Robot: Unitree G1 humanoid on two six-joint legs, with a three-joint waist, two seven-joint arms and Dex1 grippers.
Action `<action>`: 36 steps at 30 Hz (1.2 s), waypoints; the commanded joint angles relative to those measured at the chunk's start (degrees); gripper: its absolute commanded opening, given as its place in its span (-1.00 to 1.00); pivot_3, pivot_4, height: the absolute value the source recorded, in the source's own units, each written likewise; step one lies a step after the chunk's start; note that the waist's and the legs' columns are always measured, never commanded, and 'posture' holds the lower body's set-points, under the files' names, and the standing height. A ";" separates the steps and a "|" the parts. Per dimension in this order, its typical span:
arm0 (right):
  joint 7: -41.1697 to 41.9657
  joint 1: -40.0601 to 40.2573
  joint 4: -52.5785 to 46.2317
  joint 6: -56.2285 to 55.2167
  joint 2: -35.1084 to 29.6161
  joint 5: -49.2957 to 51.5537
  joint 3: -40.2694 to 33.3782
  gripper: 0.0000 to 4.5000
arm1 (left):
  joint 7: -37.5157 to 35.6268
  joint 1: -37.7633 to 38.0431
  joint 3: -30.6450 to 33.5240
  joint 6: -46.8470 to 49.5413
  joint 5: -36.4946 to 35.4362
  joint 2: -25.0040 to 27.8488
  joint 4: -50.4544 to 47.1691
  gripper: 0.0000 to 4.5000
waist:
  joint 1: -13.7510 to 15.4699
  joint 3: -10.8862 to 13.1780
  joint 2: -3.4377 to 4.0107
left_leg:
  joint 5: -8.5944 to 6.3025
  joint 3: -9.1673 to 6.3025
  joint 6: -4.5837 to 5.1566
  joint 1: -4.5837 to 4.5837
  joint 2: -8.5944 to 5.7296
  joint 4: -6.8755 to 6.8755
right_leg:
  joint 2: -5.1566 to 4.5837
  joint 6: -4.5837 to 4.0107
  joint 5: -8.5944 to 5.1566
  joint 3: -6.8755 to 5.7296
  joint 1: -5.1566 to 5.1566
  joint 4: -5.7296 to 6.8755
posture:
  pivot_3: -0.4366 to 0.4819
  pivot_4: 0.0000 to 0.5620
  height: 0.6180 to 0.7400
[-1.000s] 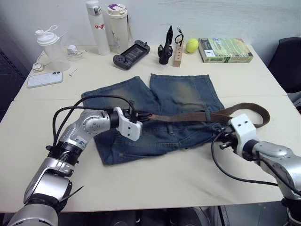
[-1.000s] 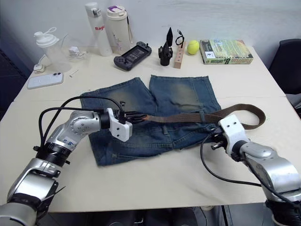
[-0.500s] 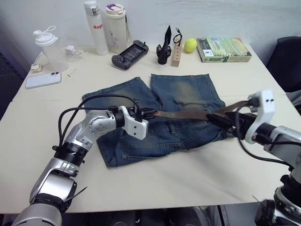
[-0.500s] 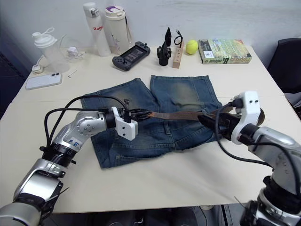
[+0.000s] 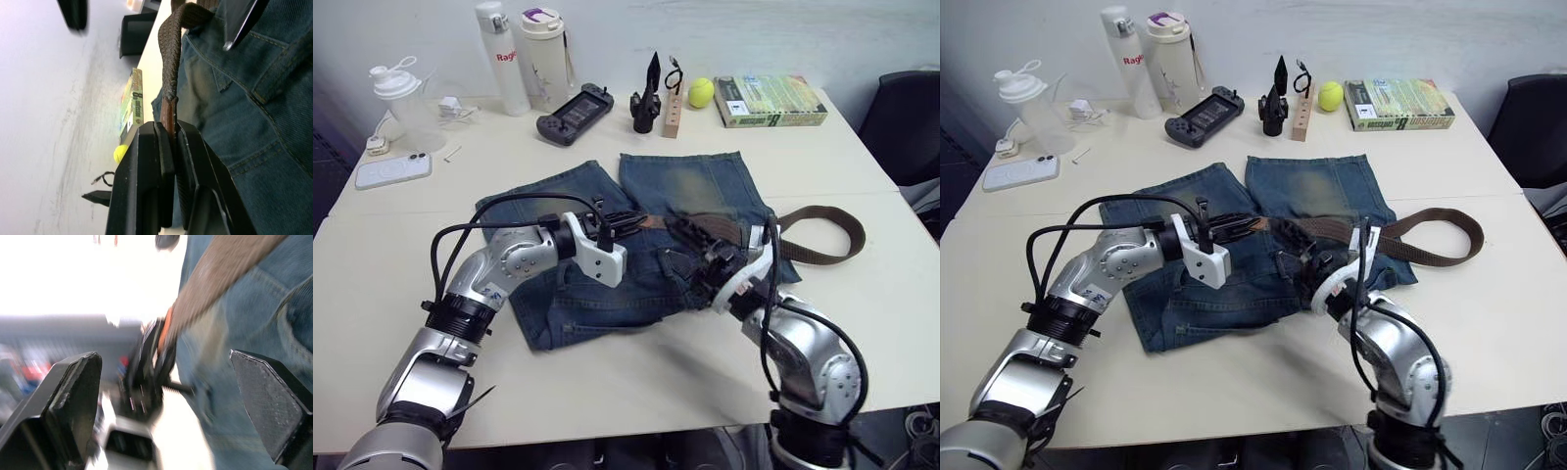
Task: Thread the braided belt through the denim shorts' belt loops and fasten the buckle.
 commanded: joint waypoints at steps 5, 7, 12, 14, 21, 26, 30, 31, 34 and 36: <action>1.39 -0.08 1.77 -5.89 -1.48 -1.78 1.22 0.98 | 0.18 -0.14 0.97 -0.14 -0.57 0.97 -2.34 -1.00 | -0.12 0.00 0.01 | 0.00 0.01 0.00 0.00 0.03 -0.01 | 0.01 0.00 0.00 0.04 -0.02 0.01 | -0.05 -0.47 0.73; 2.58 -0.16 2.64 -6.40 -1.64 -2.79 1.40 0.77 | 0.17 -0.24 0.88 -0.52 -0.70 1.03 -2.29 -1.00 | -0.13 0.00 0.01 | 0.00 0.02 0.00 0.00 0.03 -0.01 | 0.01 0.00 0.00 0.06 -0.02 0.00 | -0.05 -0.47 0.73; 5.18 -0.80 4.26 -7.46 -2.05 -3.87 1.57 -0.15 | -0.23 -0.12 0.61 -0.64 -0.84 1.13 -2.88 -1.00 | -0.07 0.00 0.01 | 0.00 0.01 0.01 0.00 0.03 -0.01 | 0.00 0.00 0.00 0.12 -0.02 0.00 | -0.05 -0.47 0.73; 6.00 -1.01 4.99 -7.99 -2.02 -4.38 1.48 -0.65 | -0.54 0.05 0.53 -1.17 -1.35 1.16 -3.21 -1.00 | -0.10 0.00 0.01 | -0.01 0.01 0.01 0.00 0.03 -0.01 | -0.01 0.00 0.00 0.14 -0.02 0.00 | -0.05 -0.47 0.73; 8.34 -1.13 6.04 -8.46 -1.78 -4.96 1.36 -0.98 | -1.85 1.39 0.37 -2.28 -2.92 1.47 -4.40 -1.00 | -0.09 0.00 0.01 | -0.01 0.01 0.01 0.00 0.03 -0.02 | -0.02 0.00 0.00 0.16 -0.02 0.00 | -0.05 -0.47 0.73; 9.19 -1.07 5.95 -8.46 -1.97 -4.18 1.17 -1.00 | -7.07 3.51 0.54 2.29 -8.94 1.28 -7.09 -0.13 | -0.10 0.00 0.01 | -0.01 -0.01 0.01 0.00 0.04 -0.02 | -0.06 0.00 0.00 0.27 -0.02 0.00 | -0.05 -0.47 0.73; 11.08 -0.87 5.58 -7.67 -5.00 -2.45 -1.15 -1.00 | -14.08 9.03 4.58 13.29 -23.17 2.72 -13.96 0.07 | -0.30 0.00 0.03 | -0.01 0.00 0.01 0.01 0.04 -0.02 | -0.06 0.00 0.00 0.45 -0.02 -0.01 | -0.05 -0.47 0.73; 11.61 -0.75 5.73 -6.85 -6.56 -2.04 -1.72 -1.00 | -15.12 10.60 6.09 15.78 -25.95 3.41 -15.11 0.07 | -0.32 0.00 0.04 | -0.01 0.00 0.00 0.01 0.05 -0.02 | -0.06 -0.01 0.00 0.50 -0.02 -0.02 | -0.05 -0.47 0.73; 13.78 -0.55 6.84 -3.97 -11.77 -0.32 -3.37 -1.00 | -19.52 15.99 9.80 24.90 -35.41 5.91 -19.78 0.07 | -0.58 0.02 0.06 | -0.01 -0.02 0.00 0.01 0.07 -0.02 | -0.08 -0.01 -0.01 0.57 -0.02 -0.03 | -0.05 -0.47 0.73; 16.53 -0.43 8.69 -0.81 -16.33 -0.22 -3.94 -1.00 | -22.89 21.22 11.64 31.19 -41.65 8.21 -24.74 0.07 | -0.74 0.02 0.07 | -0.02 -0.03 -0.01 0.01 0.10 -0.02 | -0.09 -0.03 -0.01 0.60 -0.02 -0.05 | -0.05 -0.47 0.73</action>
